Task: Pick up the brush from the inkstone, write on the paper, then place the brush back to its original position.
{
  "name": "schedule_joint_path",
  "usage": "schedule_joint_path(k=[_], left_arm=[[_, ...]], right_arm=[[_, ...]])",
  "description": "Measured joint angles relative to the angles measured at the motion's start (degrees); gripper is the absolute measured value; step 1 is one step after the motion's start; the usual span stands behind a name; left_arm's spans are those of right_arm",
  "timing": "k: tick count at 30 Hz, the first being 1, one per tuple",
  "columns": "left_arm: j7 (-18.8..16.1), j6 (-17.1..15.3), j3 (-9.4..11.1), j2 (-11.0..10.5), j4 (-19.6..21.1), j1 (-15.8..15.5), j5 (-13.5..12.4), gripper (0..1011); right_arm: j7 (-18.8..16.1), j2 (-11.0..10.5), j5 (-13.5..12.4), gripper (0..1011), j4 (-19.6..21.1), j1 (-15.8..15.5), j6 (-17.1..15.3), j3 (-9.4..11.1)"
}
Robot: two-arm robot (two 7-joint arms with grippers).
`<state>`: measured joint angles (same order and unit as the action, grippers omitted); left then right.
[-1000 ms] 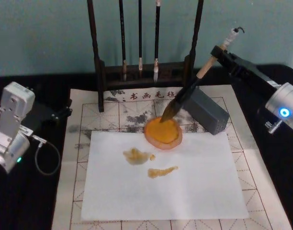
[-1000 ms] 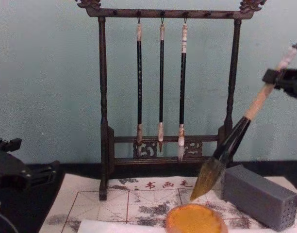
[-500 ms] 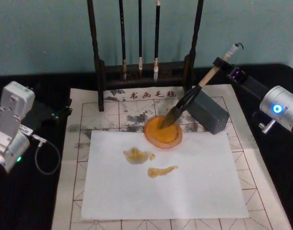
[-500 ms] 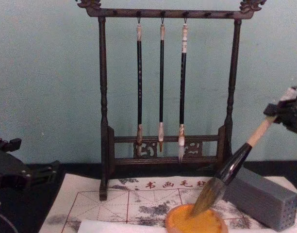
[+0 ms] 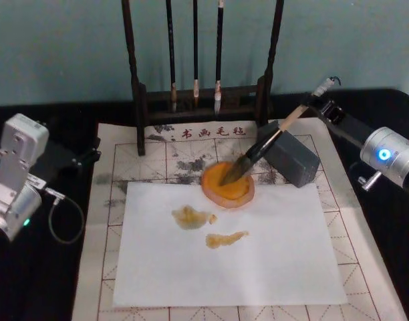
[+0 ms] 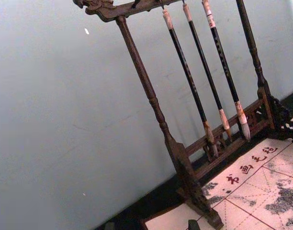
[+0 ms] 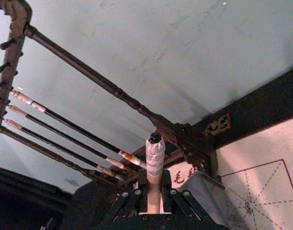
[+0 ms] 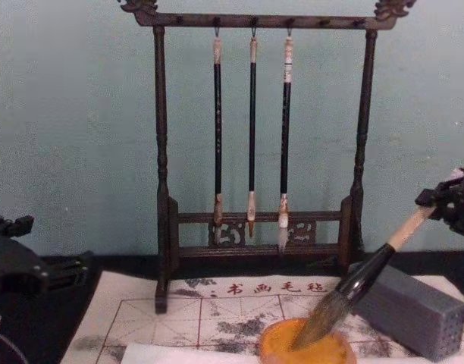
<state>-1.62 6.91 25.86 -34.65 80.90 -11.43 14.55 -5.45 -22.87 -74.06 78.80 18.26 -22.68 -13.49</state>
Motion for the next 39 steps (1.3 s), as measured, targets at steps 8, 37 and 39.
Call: schedule_joint_path(k=[8,37,39], left_arm=[[0.0,0.0,0.0,0.0,0.0,0.0,0.0,1001],[0.0,0.0,0.0,0.0,0.0,0.0,0.0,1001],[0.0,0.0,0.0,0.0,0.0,0.0,0.0,1001]], right_arm=[[2.0,0.0,-1.6,185,-0.1,-0.4,0.7,-0.3],[6.4,-0.2,-6.7,185,-0.8,-0.2,3.6,-2.8],[6.6,-0.3,-6.9,185,-0.9,-0.1,3.7,-3.0]])
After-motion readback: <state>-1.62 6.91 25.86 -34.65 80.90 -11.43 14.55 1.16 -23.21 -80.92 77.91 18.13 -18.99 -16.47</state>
